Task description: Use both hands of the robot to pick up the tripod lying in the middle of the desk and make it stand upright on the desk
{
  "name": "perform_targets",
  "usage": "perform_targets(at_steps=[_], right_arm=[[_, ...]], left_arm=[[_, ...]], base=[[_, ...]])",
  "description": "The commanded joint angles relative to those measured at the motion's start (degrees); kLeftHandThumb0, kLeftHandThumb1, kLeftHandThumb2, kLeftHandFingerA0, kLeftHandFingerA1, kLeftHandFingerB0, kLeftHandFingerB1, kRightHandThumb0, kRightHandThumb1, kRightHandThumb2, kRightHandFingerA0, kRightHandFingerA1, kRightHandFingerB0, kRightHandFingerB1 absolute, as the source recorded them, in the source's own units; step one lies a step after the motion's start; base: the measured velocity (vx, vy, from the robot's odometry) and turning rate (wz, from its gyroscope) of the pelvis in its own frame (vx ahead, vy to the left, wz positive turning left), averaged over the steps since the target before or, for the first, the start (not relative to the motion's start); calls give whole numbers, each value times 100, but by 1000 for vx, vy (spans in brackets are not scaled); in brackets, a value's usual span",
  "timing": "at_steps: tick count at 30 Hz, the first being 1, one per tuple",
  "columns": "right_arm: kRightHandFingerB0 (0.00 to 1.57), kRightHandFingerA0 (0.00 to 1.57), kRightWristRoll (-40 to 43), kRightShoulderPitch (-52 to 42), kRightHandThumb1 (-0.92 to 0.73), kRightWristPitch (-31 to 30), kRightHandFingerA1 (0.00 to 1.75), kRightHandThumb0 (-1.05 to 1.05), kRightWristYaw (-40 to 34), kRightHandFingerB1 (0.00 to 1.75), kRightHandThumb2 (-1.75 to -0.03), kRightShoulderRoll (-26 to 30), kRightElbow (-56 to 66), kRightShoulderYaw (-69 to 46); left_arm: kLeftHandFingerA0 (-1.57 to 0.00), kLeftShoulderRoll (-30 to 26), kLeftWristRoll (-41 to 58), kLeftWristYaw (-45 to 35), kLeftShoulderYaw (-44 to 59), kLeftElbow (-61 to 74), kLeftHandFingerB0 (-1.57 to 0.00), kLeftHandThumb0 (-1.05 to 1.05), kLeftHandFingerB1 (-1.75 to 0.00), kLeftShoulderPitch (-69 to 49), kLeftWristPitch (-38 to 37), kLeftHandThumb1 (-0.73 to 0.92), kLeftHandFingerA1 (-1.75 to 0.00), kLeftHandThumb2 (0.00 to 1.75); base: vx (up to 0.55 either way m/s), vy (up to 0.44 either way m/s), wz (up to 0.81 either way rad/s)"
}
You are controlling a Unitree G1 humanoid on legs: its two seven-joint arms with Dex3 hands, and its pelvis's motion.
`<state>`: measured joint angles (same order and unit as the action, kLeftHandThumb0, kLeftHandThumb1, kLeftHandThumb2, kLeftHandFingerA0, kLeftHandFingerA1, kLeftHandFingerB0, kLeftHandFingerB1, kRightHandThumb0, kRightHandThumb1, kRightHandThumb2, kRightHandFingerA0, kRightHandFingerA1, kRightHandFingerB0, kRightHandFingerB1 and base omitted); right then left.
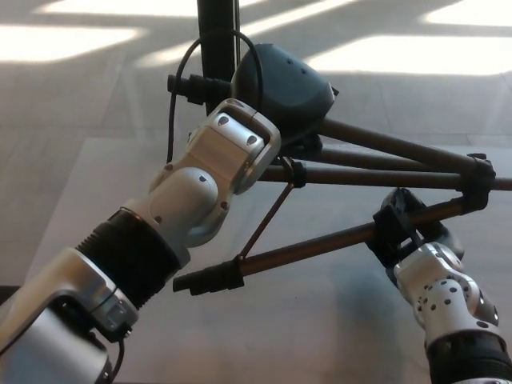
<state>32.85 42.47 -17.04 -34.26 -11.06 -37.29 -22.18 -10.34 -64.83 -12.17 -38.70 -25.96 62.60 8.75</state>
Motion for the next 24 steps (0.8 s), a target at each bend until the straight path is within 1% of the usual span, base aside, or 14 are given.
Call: perform_targets(at_steps=[1, 7, 10, 11, 12, 14, 15, 16, 17, 19, 20, 21, 23, 24], right_arm=[[90, 106, -589, 336, -39, -251, 175, -28, 534, 167, -139, 569, 453, 523], [90, 103, -1055, 575, -28, -517, 175, -27, 835, 161, -143, 1241, 852, 1173], [86, 101, -1363, 996, -39, -914, 175, -19, 974, 156, -143, 1720, 1074, 1589], [89, 99, -1421, 1101, -36, -926, 175, -20, 937, 159, -138, 1767, 1053, 1644], [81, 97, -1444, 1237, -38, -976, 175, -21, 923, 167, -122, 1819, 1006, 1677], [81, 97, -1448, 1393, -38, -1070, 175, -21, 937, 167, -122, 1895, 945, 1720], [82, 99, -1477, 1431, -38, -1117, 175, -22, 992, 169, -125, 1943, 976, 1771], [88, 100, -1549, 1480, -38, -1159, 175, -23, 1134, 162, -130, 2040, 1064, 1882], [110, 126, -1595, 1476, -40, -1131, 144, -29, 1216, 134, -121, 2084, 1117, 1950], [109, 126, -1689, 1477, -41, -1053, 144, -29, 1297, 134, -121, 2113, 1124, 2053], [109, 126, -1709, 1484, -41, -1063, 144, -29, 1322, 134, -121, 2124, 1135, 2073], [85, 100, -1725, 1553, -32, -1132, 175, -25, 1321, 162, -139, 2119, 1132, 2090], [85, 100, -1753, 1562, -32, -1155, 175, -25, 1339, 162, -139, 2112, 1138, 2077], [86, 100, -1820, 1595, -30, -1169, 175, -26, 1381, 166, -142, 2114, 1133, 2145]], left_arm=[[-119, -93, 0, 82, 91, -47, -82, -37, -91, 146, -31, 48, -132, 97], [-118, -167, -50, -5, 81, -18, -84, -37, -95, 85, 10, 49, -131, 99], [-119, -186, 46, 87, 133, -86, -80, -34, -87, 32, -57, 42, -131, 92], [-92, -211, 43, 67, 124, -87, -81, -31, -85, 25, -81, 55, -160, 65], [-92, -227, 57, 12, 134, -73, -80, -29, -87, 14, -75, 60, -155, 71], [-92, -237, 87, -49, 153, -54, -80, -29, -87, -5, -53, 60, -155, 71], [-91, -232, 67, -8, 161, -35, -83, -33, -97, -36, 2, 57, -157, 71], [-91, -215, 41, 65, 193, 2, -82, -31, -95, -117, 132, 58, -156, 71], [-91, -197, 60, 87, 229, 18, -82, -30, -93, -188, 217, 58, -156, 73], [-90, -178, 89, 137, 300, 111, -83, -29, -98, -385, 371, 59, -156, 73], [-90, -179, 67, 193, 306, 139, -83, -29, -98, -447, 407, 59, -156, 73], [-91, -167, 49, 398, 350, 243, -83, -26, -100, -717, 531, 60, -163, 70], [-91, -163, 33, 421, 362, 277, -83, -26, -100, -764, 556, 60, -163, 70], [-94, -149, 108, 362, 412, 362, -83, -26, -88, -946, 631, 55, -150, 66]], base=[[0, 0, 0], [0, 0, 0], [0, 0, 0], [0, 0, 0], [0, 0, 0], [0, 0, 0], [0, 0, 0], [0, 0, 0], [0, 0, 0], [0, 0, 0], [0, 0, 0], [0, 0, 0], [0, 0, 0], [0, 0, 0]])
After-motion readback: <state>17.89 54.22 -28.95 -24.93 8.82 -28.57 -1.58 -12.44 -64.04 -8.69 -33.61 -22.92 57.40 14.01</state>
